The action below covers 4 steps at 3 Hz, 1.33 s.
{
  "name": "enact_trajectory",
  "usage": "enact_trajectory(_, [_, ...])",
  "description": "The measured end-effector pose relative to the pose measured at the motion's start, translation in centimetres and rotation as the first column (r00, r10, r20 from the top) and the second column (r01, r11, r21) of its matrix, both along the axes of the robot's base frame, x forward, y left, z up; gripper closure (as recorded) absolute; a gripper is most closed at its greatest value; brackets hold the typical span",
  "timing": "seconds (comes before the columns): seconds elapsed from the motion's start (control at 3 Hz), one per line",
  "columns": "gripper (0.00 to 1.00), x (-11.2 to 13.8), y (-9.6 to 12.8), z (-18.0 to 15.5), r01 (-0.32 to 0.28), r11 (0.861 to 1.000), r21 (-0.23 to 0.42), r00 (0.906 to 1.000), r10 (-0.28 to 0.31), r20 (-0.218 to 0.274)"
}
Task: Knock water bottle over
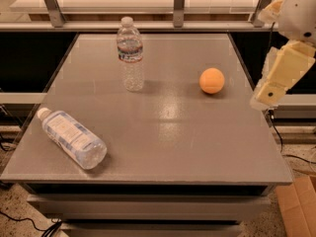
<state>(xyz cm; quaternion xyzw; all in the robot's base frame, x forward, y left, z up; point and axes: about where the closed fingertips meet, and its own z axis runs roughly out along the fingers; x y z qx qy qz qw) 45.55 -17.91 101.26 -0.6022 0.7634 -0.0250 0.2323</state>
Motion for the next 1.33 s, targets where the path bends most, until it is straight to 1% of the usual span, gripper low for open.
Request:
enact_trajectory(0.33, [0.0, 1.9, 3.7, -0.2, -0.043, 0.995, 0.094, 0.999, 0.044, -0.006])
enact_trajectory(0.67, [0.0, 3.6, 6.8, -1.6, -0.038, 0.98, 0.196, 0.9986, 0.044, -0.028])
enact_trajectory(1.0, [0.0, 5.1, 9.2, -4.1, 0.014, 0.946, 0.324, 0.9966, 0.013, -0.081])
enact_trajectory(1.33, [0.0, 6.9, 11.3, -6.9, 0.074, 0.896, 0.438, 0.9898, -0.013, -0.142])
